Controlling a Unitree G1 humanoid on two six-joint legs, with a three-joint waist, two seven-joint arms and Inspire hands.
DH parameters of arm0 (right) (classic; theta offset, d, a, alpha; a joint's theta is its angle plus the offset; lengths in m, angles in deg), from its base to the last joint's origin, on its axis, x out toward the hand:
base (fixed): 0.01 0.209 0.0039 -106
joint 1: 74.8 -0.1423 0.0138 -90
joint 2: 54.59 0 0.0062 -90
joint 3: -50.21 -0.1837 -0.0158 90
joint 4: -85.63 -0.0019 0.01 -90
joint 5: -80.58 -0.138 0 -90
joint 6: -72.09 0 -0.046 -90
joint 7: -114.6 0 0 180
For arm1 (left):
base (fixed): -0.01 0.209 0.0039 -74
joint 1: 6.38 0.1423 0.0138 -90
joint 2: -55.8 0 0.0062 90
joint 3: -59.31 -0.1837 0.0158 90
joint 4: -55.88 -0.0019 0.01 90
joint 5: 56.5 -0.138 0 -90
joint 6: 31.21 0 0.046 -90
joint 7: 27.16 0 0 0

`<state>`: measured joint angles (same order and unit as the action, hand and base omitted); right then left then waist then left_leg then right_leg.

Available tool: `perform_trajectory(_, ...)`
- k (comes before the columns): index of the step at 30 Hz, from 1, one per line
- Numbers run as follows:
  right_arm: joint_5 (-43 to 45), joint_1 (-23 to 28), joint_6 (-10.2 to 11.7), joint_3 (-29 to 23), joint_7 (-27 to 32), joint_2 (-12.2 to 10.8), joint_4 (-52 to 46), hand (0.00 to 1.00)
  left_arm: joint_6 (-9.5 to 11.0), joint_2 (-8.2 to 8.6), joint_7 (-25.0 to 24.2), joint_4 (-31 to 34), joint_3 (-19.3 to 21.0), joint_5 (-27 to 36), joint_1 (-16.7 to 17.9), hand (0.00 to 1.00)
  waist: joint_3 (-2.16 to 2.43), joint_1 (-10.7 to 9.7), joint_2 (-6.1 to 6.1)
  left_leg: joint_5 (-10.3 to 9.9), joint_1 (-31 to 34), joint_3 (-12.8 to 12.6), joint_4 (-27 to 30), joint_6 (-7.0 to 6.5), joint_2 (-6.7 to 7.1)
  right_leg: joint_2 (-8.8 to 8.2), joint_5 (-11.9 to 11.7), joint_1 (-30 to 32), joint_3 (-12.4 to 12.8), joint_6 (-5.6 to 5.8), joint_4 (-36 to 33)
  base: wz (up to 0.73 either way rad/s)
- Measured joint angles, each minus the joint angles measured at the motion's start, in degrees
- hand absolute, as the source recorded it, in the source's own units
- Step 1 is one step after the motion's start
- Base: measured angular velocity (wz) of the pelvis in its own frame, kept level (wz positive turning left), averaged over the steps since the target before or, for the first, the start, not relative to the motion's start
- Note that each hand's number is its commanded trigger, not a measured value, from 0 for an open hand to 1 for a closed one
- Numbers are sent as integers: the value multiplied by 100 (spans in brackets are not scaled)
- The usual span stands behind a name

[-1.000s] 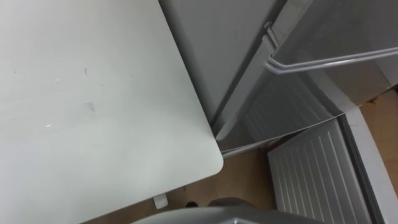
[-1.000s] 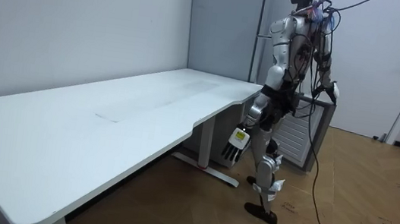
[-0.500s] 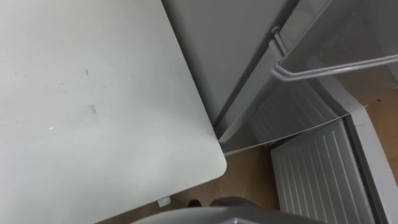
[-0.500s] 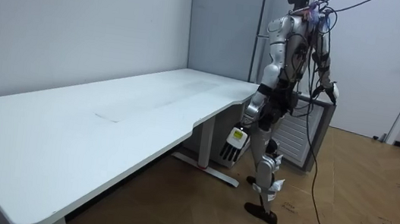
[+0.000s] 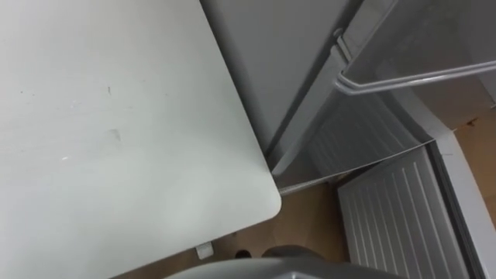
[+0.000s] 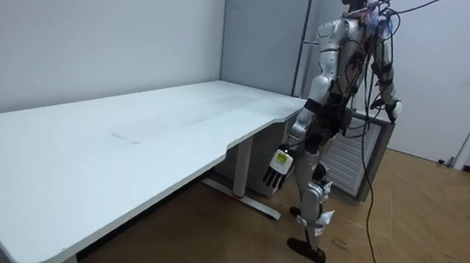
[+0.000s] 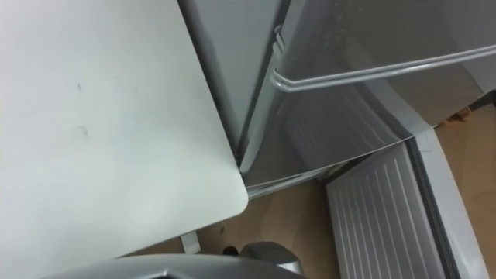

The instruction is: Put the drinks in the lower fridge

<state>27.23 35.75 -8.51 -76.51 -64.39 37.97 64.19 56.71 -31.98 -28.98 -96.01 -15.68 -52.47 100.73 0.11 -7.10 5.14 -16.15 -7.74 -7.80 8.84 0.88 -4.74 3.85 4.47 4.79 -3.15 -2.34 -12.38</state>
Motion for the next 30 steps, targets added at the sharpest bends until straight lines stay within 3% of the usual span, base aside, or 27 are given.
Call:
perform_trajectory(4, -534, 206, 388, 475, -28, -196, -176, 0, 0, 4, 16, -176, -294, -50, -89, 0, -37, 273, -71, -15, 19, -137, -2, 23, -52, 47, -108, 21, 78, -23, 107, -20)
perform_trajectory(8, -770, 334, 832, 1023, -31, -302, -203, 0, -43, 20, 24, -278, -732, -135, -137, 0, -72, 315, -125, -20, 55, -154, 0, 32, -54, 47, -131, 33, 12, -37, 161, -1)
perform_trajectory(12, -1268, 428, 1128, 1522, -33, -352, -206, 0, -48, 40, 46, -275, -972, -152, -199, 0, -84, 396, -146, -23, 59, -181, -1, 37, -60, 83, -134, 43, 15, -39, 164, -2)
perform_trajectory(18, -1467, 749, 1386, 2060, 14, -403, -504, 0, -140, 67, 27, -236, -1238, -377, -229, 0, -108, 632, -204, -35, 62, -289, -6, 26, -57, 87, -184, 81, -5, -34, 175, -9)
perform_trajectory(23, -1505, 1013, 1680, 2658, 77, -424, -855, 0, -211, 64, 2, -228, -1415, -458, -232, 0, -109, 694, -223, -33, 162, -358, 29, 21, -51, 50, -236, 211, 0, -40, 156, -13)
perform_trajectory(30, -1505, 1014, 1763, 2694, 76, -456, -889, 0, -358, 80, -18, -190, -1412, -826, -328, 0, -112, 774, -226, -34, 308, -392, 97, 10, -51, 21, -293, 325, -24, -37, 161, -3)
